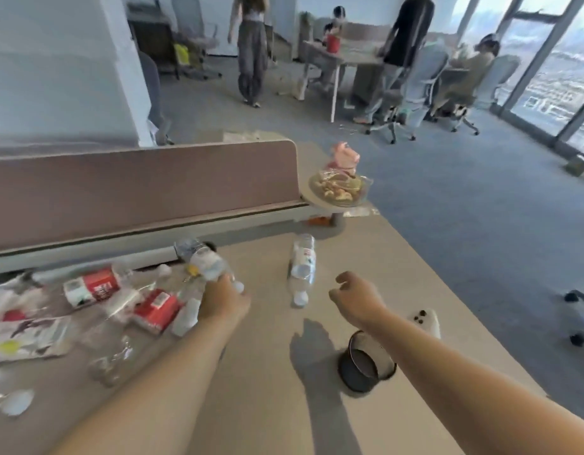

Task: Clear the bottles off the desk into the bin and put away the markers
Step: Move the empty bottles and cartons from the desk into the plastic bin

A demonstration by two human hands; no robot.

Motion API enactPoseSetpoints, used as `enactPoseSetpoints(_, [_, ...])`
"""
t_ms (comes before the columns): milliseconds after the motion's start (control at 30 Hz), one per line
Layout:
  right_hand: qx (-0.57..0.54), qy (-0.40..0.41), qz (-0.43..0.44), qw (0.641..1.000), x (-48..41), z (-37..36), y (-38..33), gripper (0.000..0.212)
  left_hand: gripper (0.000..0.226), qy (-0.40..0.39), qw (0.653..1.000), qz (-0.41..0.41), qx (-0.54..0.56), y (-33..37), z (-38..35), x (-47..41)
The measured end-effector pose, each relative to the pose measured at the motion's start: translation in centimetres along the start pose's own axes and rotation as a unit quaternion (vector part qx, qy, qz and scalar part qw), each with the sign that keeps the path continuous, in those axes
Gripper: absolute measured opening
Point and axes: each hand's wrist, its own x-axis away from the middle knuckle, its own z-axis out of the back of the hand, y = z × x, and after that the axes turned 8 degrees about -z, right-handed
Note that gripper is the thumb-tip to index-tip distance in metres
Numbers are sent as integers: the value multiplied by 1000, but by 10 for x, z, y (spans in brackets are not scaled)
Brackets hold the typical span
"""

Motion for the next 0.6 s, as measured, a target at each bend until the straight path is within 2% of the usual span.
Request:
enactPoseSetpoints(100, [34,-33,34,998,-32,-22,-24,44,48,-7,999,38,-38,-31,-6,0])
enactPoseSetpoints(167, [52,-53,34,997,-55,-30,-31,43,43,-1,996,74,-49,-44,-8,-2])
enactPoseSetpoints(333, [8,-44,-29,999,-124,-53,-50,48,40,60,988,144,18,-51,0,-23])
enactPoseSetpoints(433, [-43,-31,-99,994,-154,-74,-59,62,34,70,984,163,28,-60,6,-30])
enactPoseSetpoints(500, [-55,-55,-129,989,-163,-95,-60,70,26,89,978,182,39,-68,10,-32])
enactPoseSetpoints(600, [-50,-54,-122,990,-161,-121,-54,64,13,114,973,196,43,-73,19,-42])
